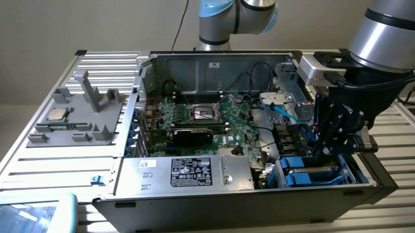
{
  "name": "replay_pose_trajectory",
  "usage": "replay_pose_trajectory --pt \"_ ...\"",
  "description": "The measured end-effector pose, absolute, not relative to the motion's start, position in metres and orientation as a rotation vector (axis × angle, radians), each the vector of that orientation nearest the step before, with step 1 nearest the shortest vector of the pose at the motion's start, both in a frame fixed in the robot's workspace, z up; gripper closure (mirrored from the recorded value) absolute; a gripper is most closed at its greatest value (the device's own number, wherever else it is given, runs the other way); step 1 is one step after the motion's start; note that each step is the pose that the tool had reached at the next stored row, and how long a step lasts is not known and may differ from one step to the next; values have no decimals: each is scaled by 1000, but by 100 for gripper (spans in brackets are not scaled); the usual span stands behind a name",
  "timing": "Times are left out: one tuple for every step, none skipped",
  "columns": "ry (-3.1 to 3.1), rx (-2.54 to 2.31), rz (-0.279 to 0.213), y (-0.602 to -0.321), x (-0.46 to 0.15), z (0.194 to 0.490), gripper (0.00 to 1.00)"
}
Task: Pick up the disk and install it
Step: 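Insert the first disk wire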
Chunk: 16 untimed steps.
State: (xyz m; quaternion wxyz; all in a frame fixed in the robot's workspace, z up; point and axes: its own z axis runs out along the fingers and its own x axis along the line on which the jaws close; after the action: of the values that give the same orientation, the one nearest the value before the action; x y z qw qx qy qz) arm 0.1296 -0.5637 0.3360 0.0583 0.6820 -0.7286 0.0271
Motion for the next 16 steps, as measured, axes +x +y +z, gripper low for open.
replay_pose_trajectory --pt "-2208 2066 82 -564 130 336 84" --pt "-2208 2066 82 -564 129 336 84" --pt "-2208 2065 82 -564 129 335 84" --pt "-2209 2065 82 -564 129 335 84" --pt "-2209 2065 82 -564 129 335 84" --pt "-2209 2065 82 -564 129 335 84" --pt "-2209 2065 82 -564 129 335 84" --pt "-2209 2065 82 -564 129 335 84" --pt "-2209 2064 82 -564 129 335 84" --pt "-2209 2064 82 -564 130 335 84" --pt "-2210 2065 81 -564 130 334 84" --pt "-2210 2065 80 -564 130 334 84" --pt "-2210 2065 81 -564 130 334 84" --pt "-2210 2064 81 -564 131 334 84" --pt "-2210 2064 82 -564 131 334 84" --pt "-2210 2064 82 -564 131 334 84"
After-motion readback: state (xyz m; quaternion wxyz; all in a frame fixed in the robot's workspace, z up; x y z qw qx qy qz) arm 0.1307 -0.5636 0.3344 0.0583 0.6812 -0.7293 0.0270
